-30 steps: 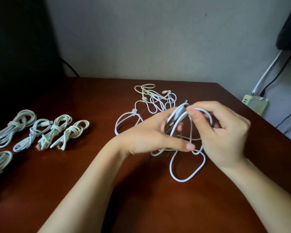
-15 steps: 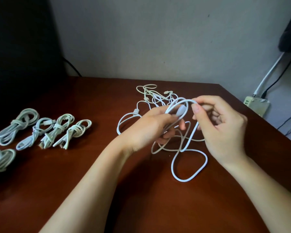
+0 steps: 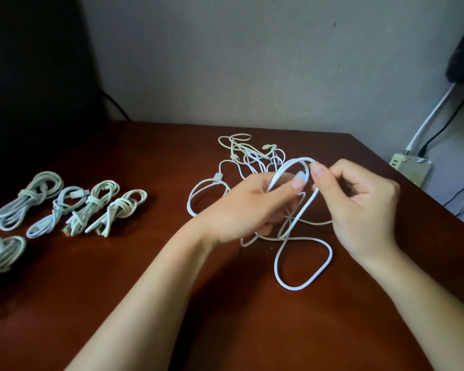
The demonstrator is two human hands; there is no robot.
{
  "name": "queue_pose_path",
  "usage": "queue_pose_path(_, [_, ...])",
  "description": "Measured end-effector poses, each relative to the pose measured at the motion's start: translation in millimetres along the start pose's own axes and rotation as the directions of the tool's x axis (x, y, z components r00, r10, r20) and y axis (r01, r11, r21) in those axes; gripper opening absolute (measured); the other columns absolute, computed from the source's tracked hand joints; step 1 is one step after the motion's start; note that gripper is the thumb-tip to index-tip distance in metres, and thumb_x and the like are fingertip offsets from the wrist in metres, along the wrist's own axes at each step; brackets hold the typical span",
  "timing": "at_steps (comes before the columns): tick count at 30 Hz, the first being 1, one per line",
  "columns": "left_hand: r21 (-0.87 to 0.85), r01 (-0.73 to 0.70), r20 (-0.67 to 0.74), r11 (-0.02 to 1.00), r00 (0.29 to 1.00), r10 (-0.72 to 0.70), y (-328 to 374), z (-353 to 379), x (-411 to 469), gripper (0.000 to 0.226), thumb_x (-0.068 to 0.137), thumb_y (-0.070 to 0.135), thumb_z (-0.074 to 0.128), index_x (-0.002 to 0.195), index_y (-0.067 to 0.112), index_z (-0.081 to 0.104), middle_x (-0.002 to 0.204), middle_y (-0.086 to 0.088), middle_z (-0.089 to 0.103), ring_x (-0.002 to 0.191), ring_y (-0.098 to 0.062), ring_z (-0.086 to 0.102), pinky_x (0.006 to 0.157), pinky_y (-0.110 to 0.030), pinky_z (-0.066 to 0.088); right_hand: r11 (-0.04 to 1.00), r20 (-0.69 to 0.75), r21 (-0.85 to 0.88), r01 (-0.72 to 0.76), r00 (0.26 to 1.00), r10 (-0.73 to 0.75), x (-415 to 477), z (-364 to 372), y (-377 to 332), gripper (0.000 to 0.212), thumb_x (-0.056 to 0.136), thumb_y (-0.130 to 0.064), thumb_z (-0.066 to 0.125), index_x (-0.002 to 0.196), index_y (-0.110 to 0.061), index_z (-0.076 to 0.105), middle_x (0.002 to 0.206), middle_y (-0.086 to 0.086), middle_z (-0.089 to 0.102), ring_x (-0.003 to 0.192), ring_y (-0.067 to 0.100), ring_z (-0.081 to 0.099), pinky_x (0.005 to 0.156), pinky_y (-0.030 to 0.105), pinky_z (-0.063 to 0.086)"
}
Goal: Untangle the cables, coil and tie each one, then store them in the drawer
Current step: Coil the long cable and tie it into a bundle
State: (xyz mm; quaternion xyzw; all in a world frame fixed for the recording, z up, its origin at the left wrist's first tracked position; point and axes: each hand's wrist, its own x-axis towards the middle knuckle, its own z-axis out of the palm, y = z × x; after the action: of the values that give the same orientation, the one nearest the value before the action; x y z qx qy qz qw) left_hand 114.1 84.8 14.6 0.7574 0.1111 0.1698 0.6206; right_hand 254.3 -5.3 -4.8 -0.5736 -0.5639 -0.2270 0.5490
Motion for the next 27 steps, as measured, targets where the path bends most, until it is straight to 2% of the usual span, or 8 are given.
queue_pose_path(3, [0.058, -0.056, 0.022, 0.997, 0.998, 0.054, -0.8, 0.6, -1.5, 0.010, 0.098, 0.016, 0.049, 0.094, 0.016, 0.058, 0.066, -0.005, 0.041, 0.050, -0.008, 0.030, 0.040, -0.015, 0.025, 0.993, -0.010, -0.098, 0.072, 0.997, -0.073, 0.8, -0.2, -0.4, 0.042, 0.093, -0.020, 0.057, 0.055, -0.004, 0.052, 0.049, -0.019, 0.028, 0.050, -0.005, 0.037, 0.052, 0.007, 0.024])
queue_pose_path(6, [0.089, -0.091, 0.061, 0.992, 0.994, 0.086, 1.0, 1.6, -4.0, 0.017, 0.098, 0.007, 0.049, 0.111, -0.001, 0.056, 0.084, -0.026, 0.055, 0.043, -0.001, 0.038, 0.040, -0.010, 0.030, 0.982, 0.003, -0.147, 0.118, 0.993, -0.118, 2.0, -1.3, 1.7, 0.044, 0.094, -0.018, 0.056, 0.053, -0.006, 0.045, 0.051, -0.020, 0.025, 0.050, 0.003, 0.035, 0.052, 0.008, 0.024])
queue_pose_path(10, [0.099, -0.101, 0.051, 0.990, 0.994, 0.096, -0.2, 2.6, -3.1, 0.016, 0.098, 0.008, 0.048, 0.104, -0.004, 0.057, 0.080, -0.005, 0.065, 0.044, -0.015, 0.032, 0.038, -0.017, 0.025, 0.983, 0.025, -0.161, 0.087, 0.996, -0.084, 3.4, -2.0, 3.8, 0.048, 0.095, -0.021, 0.053, 0.051, -0.002, 0.045, 0.049, -0.009, 0.030, 0.052, 0.017, 0.031, 0.050, 0.017, 0.023])
queue_pose_path(13, [0.101, -0.108, -0.002, 0.989, 0.994, 0.109, -1.4, 0.8, -1.0, 0.015, 0.099, 0.011, 0.048, 0.095, 0.008, 0.062, 0.067, 0.003, 0.058, 0.053, -0.025, 0.029, 0.043, -0.026, 0.022, 0.994, 0.032, -0.086, 0.063, 0.998, -0.060, 2.3, -1.3, 0.7, 0.043, 0.096, -0.021, 0.050, 0.055, -0.009, 0.050, 0.053, -0.017, 0.041, 0.051, 0.007, 0.043, 0.051, 0.014, 0.029])
queue_pose_path(16, [0.005, -0.122, -0.025, 0.993, 0.992, 0.122, 0.9, -2.6, -1.5, 0.018, 0.099, 0.013, 0.047, 0.101, 0.008, 0.064, 0.062, 0.008, 0.051, 0.052, -0.015, 0.030, 0.043, -0.017, 0.022, 1.000, 0.023, -0.018, 0.017, 1.000, -0.017, 2.1, -0.8, 0.6, 0.038, 0.098, -0.023, 0.044, 0.062, -0.015, 0.052, 0.057, -0.010, 0.050, 0.055, 0.010, 0.050, 0.055, 0.025, 0.037])
queue_pose_path(20, [-0.195, -0.149, -0.054, 0.969, 0.989, 0.141, 5.6, -7.4, -3.7, 0.017, 0.095, 0.018, 0.047, 0.093, 0.016, 0.064, 0.062, 0.007, 0.043, 0.051, -0.007, 0.022, 0.043, -0.015, 0.018, 0.998, 0.041, -0.042, -0.056, 0.997, 0.058, 3.2, 0.8, 4.8, 0.036, 0.097, -0.027, 0.041, 0.076, -0.007, 0.061, 0.067, -0.004, 0.050, 0.063, 0.015, 0.048, 0.057, 0.031, 0.039])
queue_pose_path(24, [-0.334, -0.171, -0.039, 0.927, 0.985, 0.168, 6.9, -13.6, -5.7, 0.015, 0.095, 0.016, 0.045, 0.091, 0.018, 0.059, 0.060, 0.009, 0.042, 0.055, -0.011, 0.015, 0.044, -0.018, 0.012, 0.990, 0.176, -0.021, -0.143, 0.974, 0.144, 1.5, 6.4, 5.6, 0.035, 0.094, -0.035, 0.040, 0.103, -0.014, 0.067, 0.093, -0.007, 0.060, 0.089, 0.014, 0.059, 0.075, 0.023, 0.045])
queue_pose_path(27, [-0.424, -0.189, -0.020, 0.885, 0.980, 0.200, 5.9, -19.0, -5.7, 0.024, 0.094, 0.015, 0.046, 0.082, 0.026, 0.064, 0.061, 0.010, 0.043, 0.056, -0.007, 0.020, 0.042, -0.017, 0.013, 0.974, 0.296, -0.077, -0.211, 0.928, 0.224, -0.9, 10.4, 8.6, 0.040, 0.091, -0.043, 0.040, 0.116, -0.020, 0.062, 0.107, -0.013, 0.057, 0.106, 0.010, 0.054, 0.091, 0.018, 0.040])
